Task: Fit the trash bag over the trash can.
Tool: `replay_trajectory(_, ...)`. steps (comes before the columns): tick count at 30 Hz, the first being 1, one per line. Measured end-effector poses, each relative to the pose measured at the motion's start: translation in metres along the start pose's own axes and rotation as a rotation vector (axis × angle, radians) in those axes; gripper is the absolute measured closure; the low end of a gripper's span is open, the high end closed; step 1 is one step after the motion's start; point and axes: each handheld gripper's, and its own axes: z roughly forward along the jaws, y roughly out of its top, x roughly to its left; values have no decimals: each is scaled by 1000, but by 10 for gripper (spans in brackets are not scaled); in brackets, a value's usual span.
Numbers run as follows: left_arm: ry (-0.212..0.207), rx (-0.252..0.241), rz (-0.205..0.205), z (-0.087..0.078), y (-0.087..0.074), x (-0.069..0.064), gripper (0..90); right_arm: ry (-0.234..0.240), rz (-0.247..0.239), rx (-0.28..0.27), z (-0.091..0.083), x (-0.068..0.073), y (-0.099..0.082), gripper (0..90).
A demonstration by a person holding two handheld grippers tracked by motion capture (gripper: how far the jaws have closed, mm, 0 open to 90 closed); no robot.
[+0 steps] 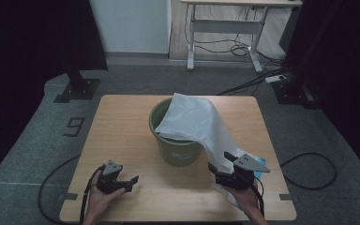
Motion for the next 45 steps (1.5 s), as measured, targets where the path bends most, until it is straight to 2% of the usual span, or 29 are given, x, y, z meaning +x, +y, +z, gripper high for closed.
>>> replay_trajectory(4,1,-2,-1,-1,0,1,151,-34,-16,44,11,3,-11,213)
replay_trajectory(7,1,-4,-3,-1,0,1,151,-62,-3,84,20,1,-17,273)
replay_trajectory(9,4,-5,-1,-2,0,1,151,-67,-13,72,21,-1,-19,400)
replay_trajectory(12,8,-12,-10,-3,0,2,151,-36,-30,78,21,-6,-20,611)
replay_trajectory(14,10,-15,-10,-3,1,1,151,-26,-30,83,20,-10,-20,699)
replay_trajectory(19,10,-26,-4,-5,3,-2,151,-22,-38,38,12,-17,-15,875)
replay_trajectory(26,11,-32,1,-6,5,-4,151,-26,-76,-2,4,-20,-3,885)
replay_trajectory(28,17,-38,-2,-8,6,-4,153,-34,-112,-14,0,-19,3,885)
replay_trajectory(30,22,-46,-2,-9,7,-5,153,-39,-129,-25,-2,-20,8,885)
replay_trajectory(38,15,-71,6,-14,14,-10,154,-59,-166,-90,-15,-24,39,885)
replay_trajectory(45,14,-88,21,-16,19,-14,154,-62,-231,-122,-17,-16,69,886)
